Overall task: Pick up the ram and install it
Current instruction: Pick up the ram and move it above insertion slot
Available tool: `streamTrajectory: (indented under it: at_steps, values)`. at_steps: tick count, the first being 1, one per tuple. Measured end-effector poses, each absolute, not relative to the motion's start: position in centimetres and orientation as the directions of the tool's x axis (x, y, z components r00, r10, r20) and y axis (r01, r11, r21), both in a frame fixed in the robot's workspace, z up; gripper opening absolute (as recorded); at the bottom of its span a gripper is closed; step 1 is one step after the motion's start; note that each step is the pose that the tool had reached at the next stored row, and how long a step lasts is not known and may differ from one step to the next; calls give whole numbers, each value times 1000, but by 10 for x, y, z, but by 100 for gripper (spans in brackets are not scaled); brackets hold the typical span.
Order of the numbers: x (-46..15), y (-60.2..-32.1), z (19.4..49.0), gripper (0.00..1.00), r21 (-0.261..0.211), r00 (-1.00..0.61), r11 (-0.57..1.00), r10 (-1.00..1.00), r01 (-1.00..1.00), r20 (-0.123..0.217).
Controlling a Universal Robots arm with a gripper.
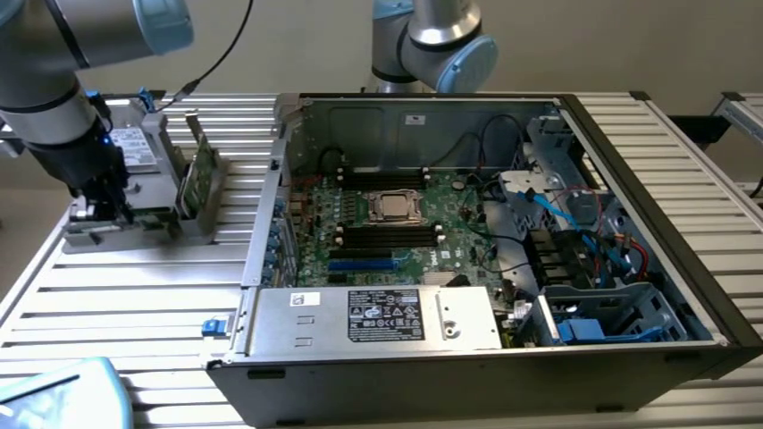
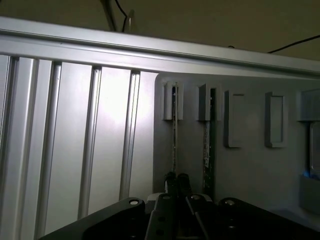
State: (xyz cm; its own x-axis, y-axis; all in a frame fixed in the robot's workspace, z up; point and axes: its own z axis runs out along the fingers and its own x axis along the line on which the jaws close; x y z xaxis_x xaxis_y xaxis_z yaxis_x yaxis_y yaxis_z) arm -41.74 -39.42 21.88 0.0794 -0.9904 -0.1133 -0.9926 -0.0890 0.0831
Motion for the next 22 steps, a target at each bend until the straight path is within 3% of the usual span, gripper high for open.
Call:
streamTrajectory:
  at_steps: [22]
  values:
    - [-417,-394,236,13,83,79,-89,-990,-993,-114]
